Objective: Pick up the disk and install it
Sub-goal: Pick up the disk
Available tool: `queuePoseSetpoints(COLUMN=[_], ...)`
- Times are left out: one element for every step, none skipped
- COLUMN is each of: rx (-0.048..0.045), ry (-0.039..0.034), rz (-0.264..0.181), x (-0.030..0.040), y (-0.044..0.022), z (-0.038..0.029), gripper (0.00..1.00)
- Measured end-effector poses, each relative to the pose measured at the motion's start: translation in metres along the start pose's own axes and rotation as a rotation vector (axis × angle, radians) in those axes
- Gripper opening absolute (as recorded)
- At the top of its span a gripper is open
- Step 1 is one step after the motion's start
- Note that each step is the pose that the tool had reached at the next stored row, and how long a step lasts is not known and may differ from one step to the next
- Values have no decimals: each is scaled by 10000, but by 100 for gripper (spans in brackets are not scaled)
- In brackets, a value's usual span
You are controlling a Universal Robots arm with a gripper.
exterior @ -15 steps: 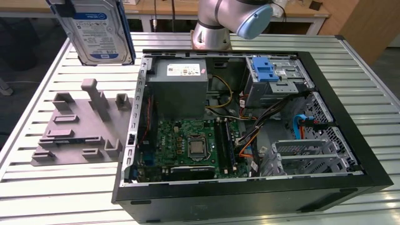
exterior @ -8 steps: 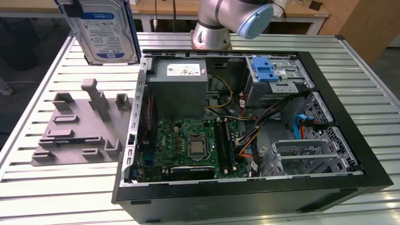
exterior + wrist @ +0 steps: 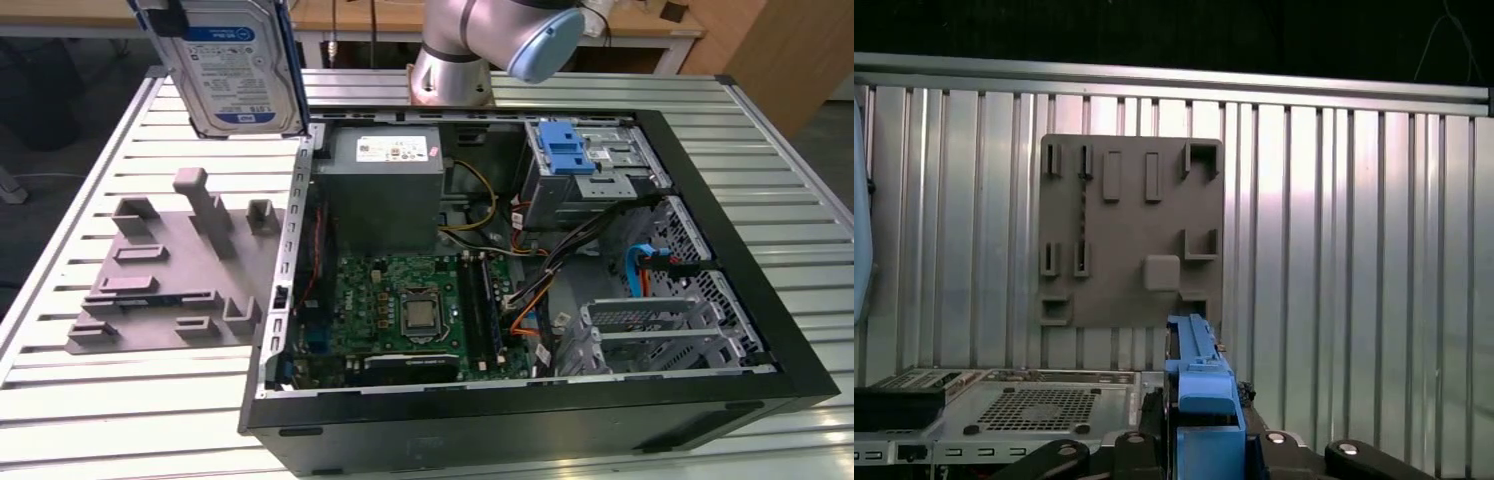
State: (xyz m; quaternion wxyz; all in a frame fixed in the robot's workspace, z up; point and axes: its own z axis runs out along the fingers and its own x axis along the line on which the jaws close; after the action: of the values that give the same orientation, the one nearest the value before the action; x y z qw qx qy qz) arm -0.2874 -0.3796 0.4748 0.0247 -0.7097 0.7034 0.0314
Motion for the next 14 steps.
queuePoseSetpoints(rx=[-1,0,0,0,0,0,-1,-1,-2,-1,-2,-3,-6,-6], ry=[4,7,8,10,17,30,57,101,142,177,234,248,258,258], rz=[0,0,0,0,1,1,2,3,3,2,3,3,4,3], x=[0,0,0,0,0,-1,-1,-1,-1,-1,0,0,17,17], y=[-1,-1,0,0,0,-1,-1,0,0,-1,0,0,-142,-148], z=[0,0,0,0,0,1,0,0,0,0,0,0,-3,-3], gripper=[36,36,36,36,36,36,36,36,36,36,36,36,36,36])
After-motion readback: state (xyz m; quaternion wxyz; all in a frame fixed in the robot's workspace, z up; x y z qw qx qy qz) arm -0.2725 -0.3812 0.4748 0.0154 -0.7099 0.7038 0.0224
